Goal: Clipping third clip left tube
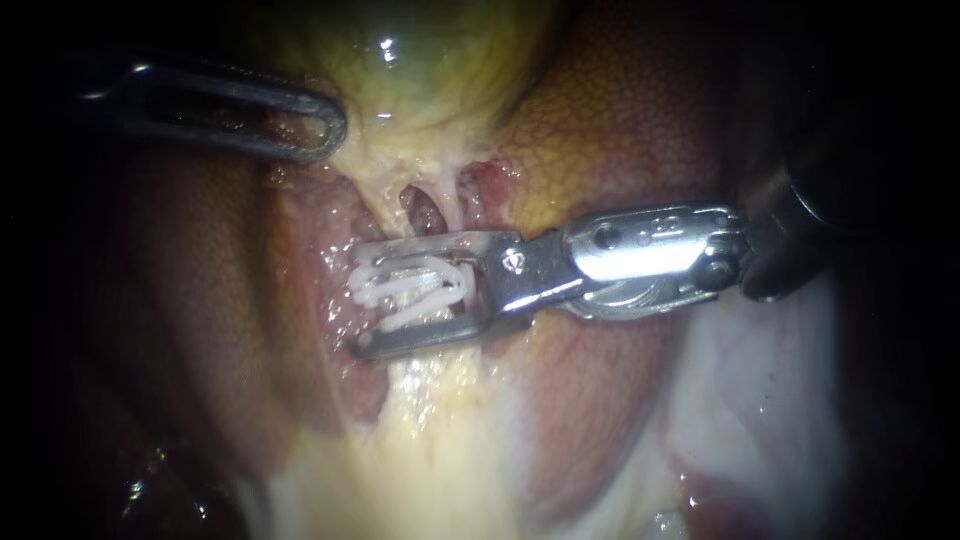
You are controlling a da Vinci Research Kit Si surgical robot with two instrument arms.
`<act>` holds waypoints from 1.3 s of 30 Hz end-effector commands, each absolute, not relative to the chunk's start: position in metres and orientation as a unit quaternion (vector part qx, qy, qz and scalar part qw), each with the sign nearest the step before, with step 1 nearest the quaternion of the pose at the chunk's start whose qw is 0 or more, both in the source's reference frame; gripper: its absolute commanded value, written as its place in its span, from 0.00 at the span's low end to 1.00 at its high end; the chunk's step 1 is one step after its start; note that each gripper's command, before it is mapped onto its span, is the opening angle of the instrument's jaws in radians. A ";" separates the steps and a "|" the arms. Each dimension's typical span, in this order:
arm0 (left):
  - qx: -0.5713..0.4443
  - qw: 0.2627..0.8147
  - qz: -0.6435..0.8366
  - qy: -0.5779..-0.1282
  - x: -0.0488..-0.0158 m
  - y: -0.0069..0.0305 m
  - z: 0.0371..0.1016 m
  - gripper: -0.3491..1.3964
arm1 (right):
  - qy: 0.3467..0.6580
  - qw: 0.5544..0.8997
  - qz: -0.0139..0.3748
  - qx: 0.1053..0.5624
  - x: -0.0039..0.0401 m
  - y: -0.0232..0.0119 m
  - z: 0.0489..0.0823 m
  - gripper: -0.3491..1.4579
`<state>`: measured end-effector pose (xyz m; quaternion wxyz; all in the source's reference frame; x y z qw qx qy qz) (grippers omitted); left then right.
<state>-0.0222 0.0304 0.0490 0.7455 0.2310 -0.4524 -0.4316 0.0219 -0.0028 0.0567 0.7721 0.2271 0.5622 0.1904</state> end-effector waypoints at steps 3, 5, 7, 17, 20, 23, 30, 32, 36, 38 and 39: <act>0.231 0.746 -0.431 -0.452 -0.0222 0.0305 0.0490 0.00 | 0.563 0.771 0.191 0.227 0.0219 -0.0028 0.0566 0.41; 0.231 0.746 -0.431 -0.452 -0.0222 0.0305 0.0490 0.00 | 0.564 0.770 0.192 0.226 0.0219 -0.0027 0.0563 0.41; 0.231 0.746 -0.431 -0.452 -0.0222 0.0305 0.0490 0.00 | 0.569 0.766 0.190 0.231 0.0217 -0.0026 0.0559 0.41; 0.232 0.746 -0.431 -0.453 -0.0220 0.0306 0.0491 0.00 | 0.594 0.740 0.184 0.257 0.0203 -0.0021 0.0523 0.41; 0.232 0.746 -0.431 -0.453 -0.0220 0.0306 0.0491 0.00 | 0.602 0.732 0.179 0.264 0.0195 -0.0019 0.0518 0.42; 0.232 0.746 -0.431 -0.453 -0.0220 0.0306 0.0491 0.00 | 0.608 0.726 0.175 0.272 0.0185 -0.0017 0.0515 0.42; 0.232 0.746 -0.431 -0.453 -0.0219 0.0306 0.0491 0.00 | 0.607 0.722 0.180 0.282 0.0173 -0.0012 0.0522 0.42; 0.232 0.746 -0.431 -0.453 -0.0219 0.0306 0.0491 0.00 | 0.605 0.721 0.184 0.285 0.0172 -0.0010 0.0527 0.42; 0.232 0.746 -0.431 -0.453 -0.0219 0.0306 0.0491 0.00 | 0.603 0.720 0.189 0.288 0.0170 -0.0008 0.0537 0.42; 0.232 0.746 -0.431 -0.453 -0.0219 0.0306 0.0491 0.00 | 0.601 0.719 0.192 0.291 0.0170 -0.0007 0.0544 0.42; 0.232 0.746 -0.431 -0.453 -0.0219 0.0306 0.0491 0.00 | 0.599 0.718 0.196 0.294 0.0169 -0.0007 0.0547 0.42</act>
